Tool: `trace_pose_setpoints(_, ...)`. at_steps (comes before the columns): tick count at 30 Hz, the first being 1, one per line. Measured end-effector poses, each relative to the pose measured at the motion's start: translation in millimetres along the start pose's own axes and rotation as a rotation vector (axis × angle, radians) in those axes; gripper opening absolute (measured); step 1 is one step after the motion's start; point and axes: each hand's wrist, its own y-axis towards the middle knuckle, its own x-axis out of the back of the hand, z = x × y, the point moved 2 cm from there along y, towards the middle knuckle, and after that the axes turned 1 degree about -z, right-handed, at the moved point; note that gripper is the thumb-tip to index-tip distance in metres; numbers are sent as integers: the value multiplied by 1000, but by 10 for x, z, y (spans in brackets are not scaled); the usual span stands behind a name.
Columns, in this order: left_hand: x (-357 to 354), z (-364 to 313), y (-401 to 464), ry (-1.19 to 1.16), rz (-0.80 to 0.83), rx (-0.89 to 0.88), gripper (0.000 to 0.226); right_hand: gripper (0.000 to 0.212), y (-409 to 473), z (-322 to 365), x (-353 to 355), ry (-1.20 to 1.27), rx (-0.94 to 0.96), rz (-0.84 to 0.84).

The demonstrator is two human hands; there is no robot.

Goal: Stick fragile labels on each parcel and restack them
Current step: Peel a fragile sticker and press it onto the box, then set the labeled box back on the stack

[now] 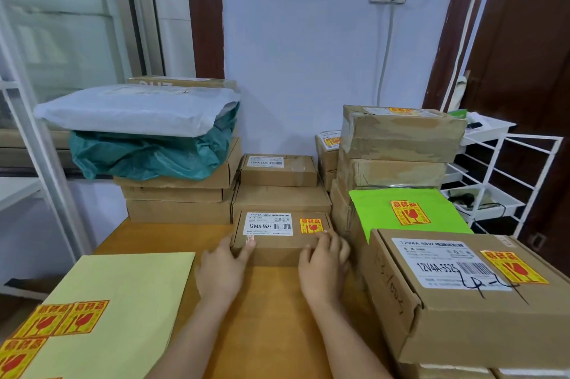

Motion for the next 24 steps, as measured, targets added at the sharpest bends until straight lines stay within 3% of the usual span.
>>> trace_pose_setpoints(11, -84, 84, 6, -63, -12, -35, 68, 45, -5, -35, -37, -28, 18, -14)
trace_pose_setpoints(19, -74, 96, 16, -86, 17, -58, 68, 38, -30, -29, -6, -79, 58, -40)
trace_pose_setpoints(24, -78, 94, 39, -50, 58, -75, 67, 20, -12, -69, -43, -78, 90, -66)
